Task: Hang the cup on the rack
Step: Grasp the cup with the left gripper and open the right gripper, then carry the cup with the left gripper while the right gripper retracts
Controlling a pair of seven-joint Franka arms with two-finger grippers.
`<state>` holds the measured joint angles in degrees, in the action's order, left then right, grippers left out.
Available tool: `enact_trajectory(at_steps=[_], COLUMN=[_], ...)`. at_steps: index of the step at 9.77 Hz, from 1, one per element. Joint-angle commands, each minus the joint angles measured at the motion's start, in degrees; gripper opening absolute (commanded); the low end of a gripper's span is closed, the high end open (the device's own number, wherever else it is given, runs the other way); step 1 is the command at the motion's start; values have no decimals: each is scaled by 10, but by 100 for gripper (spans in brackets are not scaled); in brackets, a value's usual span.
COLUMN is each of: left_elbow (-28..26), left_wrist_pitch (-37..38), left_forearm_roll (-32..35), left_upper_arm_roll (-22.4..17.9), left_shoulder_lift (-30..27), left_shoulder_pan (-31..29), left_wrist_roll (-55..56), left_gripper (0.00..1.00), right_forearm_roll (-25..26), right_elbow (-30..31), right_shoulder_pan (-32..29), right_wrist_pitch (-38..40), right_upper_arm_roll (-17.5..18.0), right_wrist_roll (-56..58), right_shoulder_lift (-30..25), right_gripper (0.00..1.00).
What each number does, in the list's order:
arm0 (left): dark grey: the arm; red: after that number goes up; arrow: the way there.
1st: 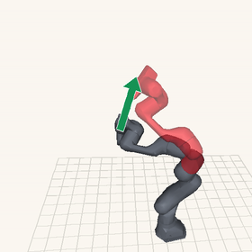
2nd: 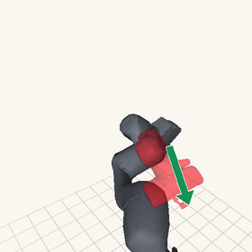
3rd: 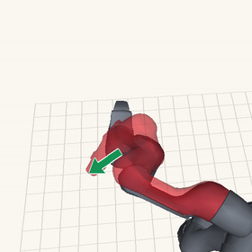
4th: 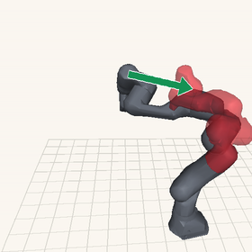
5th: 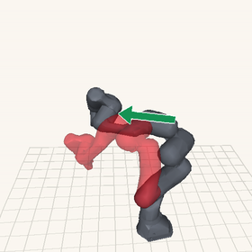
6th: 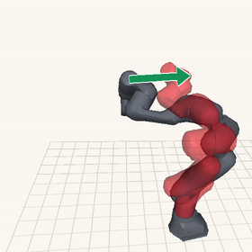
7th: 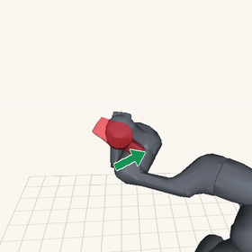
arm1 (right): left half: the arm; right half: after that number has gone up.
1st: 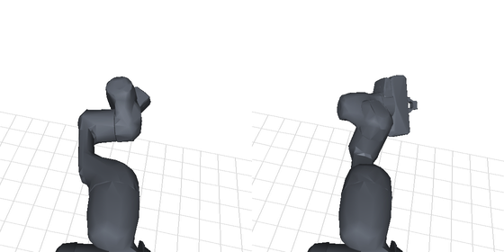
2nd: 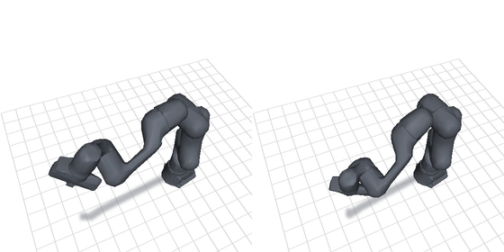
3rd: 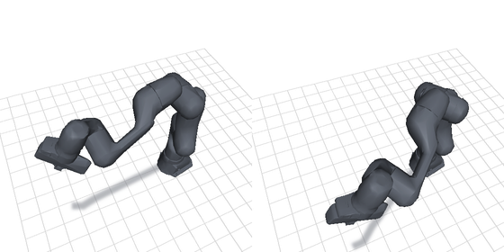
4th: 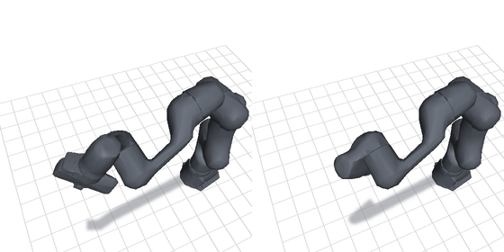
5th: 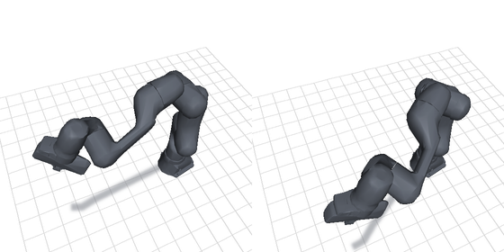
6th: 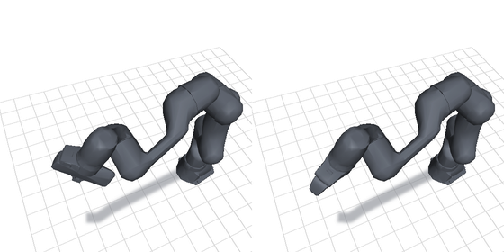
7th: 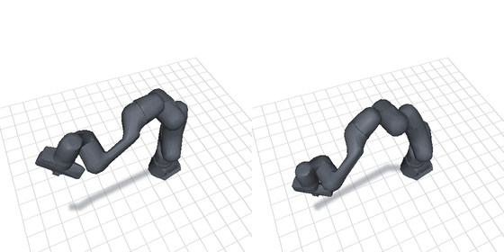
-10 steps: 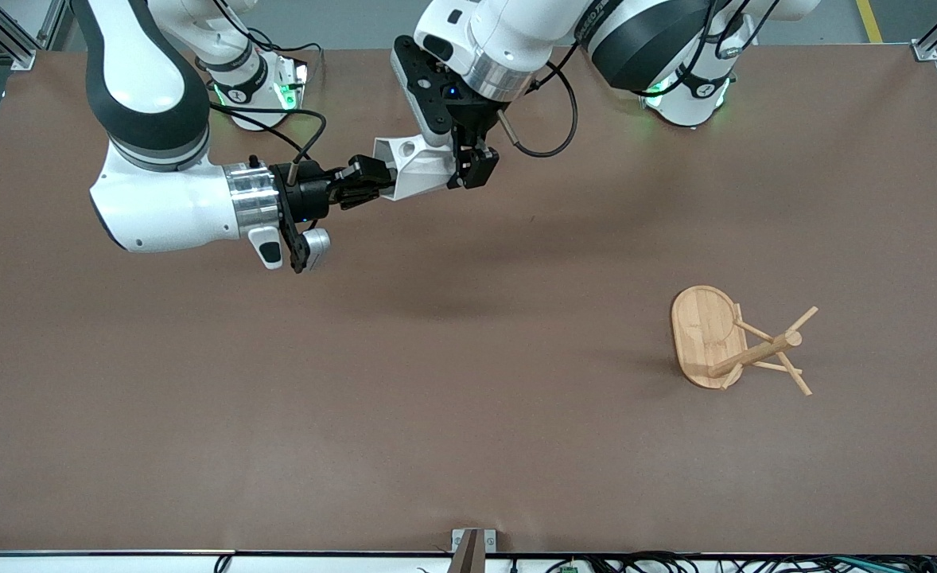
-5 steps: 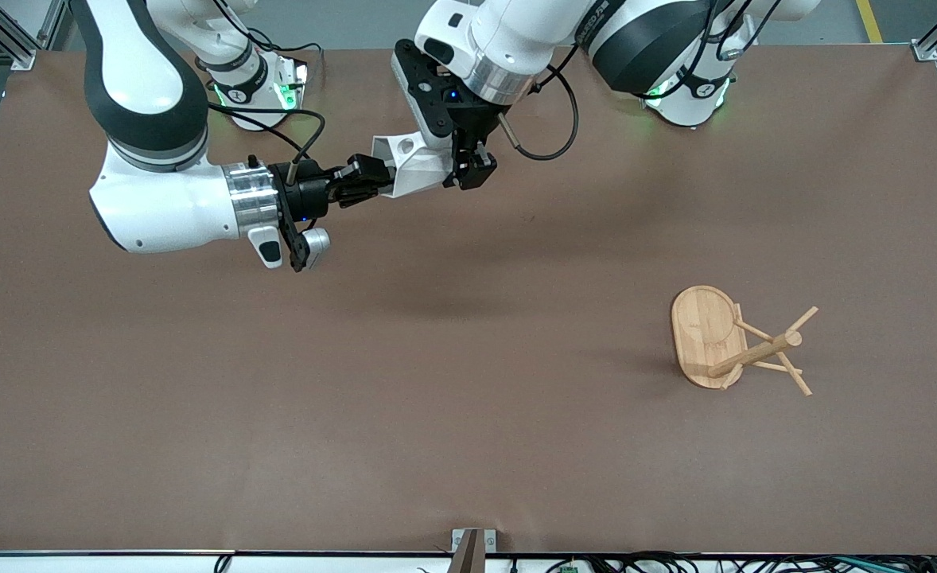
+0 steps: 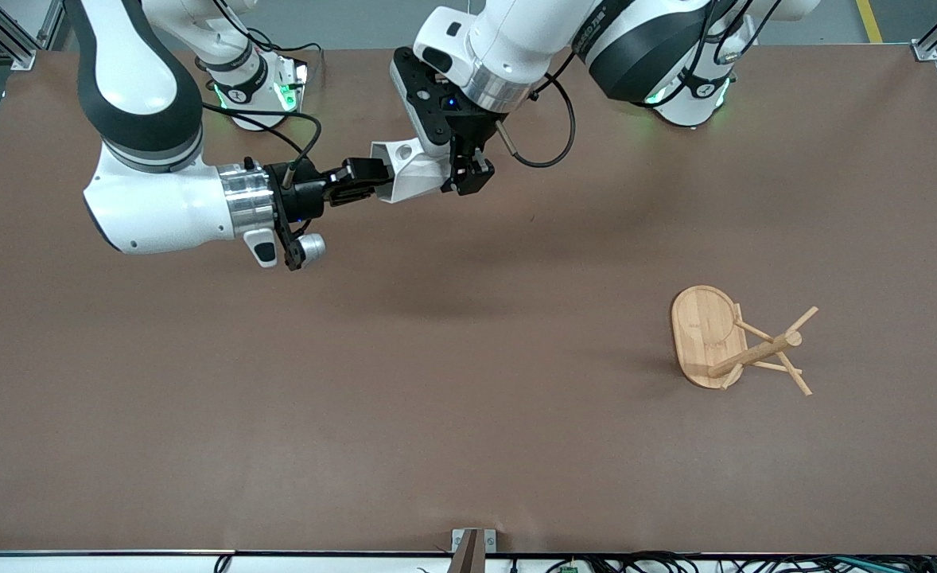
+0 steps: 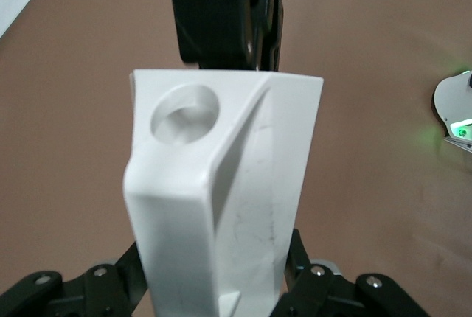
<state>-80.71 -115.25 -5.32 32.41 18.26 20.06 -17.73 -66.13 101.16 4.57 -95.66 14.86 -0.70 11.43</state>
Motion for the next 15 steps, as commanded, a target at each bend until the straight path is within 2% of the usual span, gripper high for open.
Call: enact_trajectory(at_steps=[1,3,4,5,7,8,9,10,11,12,13,15], left_elbow=[0,0,-2,-3,-4,-4,-6,-7,-11,-16,-19,-39], left_wrist_pitch=[-3,-3,-3,-1,6,17,40,45,51,54,57,74], left_forearm_roll=[19,25,28,28,68,71,72,92,104,105,105,104], left_upper_arm_roll=[-2,-3,-4,-6,-8,-8,-9,-8,-8,-9,-7,-15], left_shoulder_lift=[13,13,13,13,7,1,-6,-8,-10,-12,-13,-24], left_shoulder_pan=[2,3,3,1,-22,-43,-55,-76,-90,-107,-129,-145], left_wrist_roll=[-5,1,4,22,100,131,173,223,264,288,292,296], left_gripper=[0,0,0,0,0,0,0,0,0,0,0,0], right_forearm_roll=[12,57,90,150,304,420,530,615,677,707,707,702], right_elbow=[9,1,0,-10,-31,-34,-43,-59,-85,-122,-146,-150], right_shoulder_pan=[-38,-69,-77,-77,-78,-78,-78,-82,-92,-98,-104,-105], right_wrist_pitch=[14,14,14,14,7,4,-6,-23,-40,-35,-22,73], right_upper_arm_roll=[1,-7,-30,-67,-119,-145,-156,-157,-157,-157,-158,-157], right_wrist_roll=[-13,-15,-16,-16,-15,-8,-6,-6,-6,-7,-8,-7], right_shoulder_lift=[-13,-12,-14,-18,-16,-16,-22,-31,-33,-32,-40,-106], right_gripper=[100,100,100,100,100,100,100,100,100,100,100,100])
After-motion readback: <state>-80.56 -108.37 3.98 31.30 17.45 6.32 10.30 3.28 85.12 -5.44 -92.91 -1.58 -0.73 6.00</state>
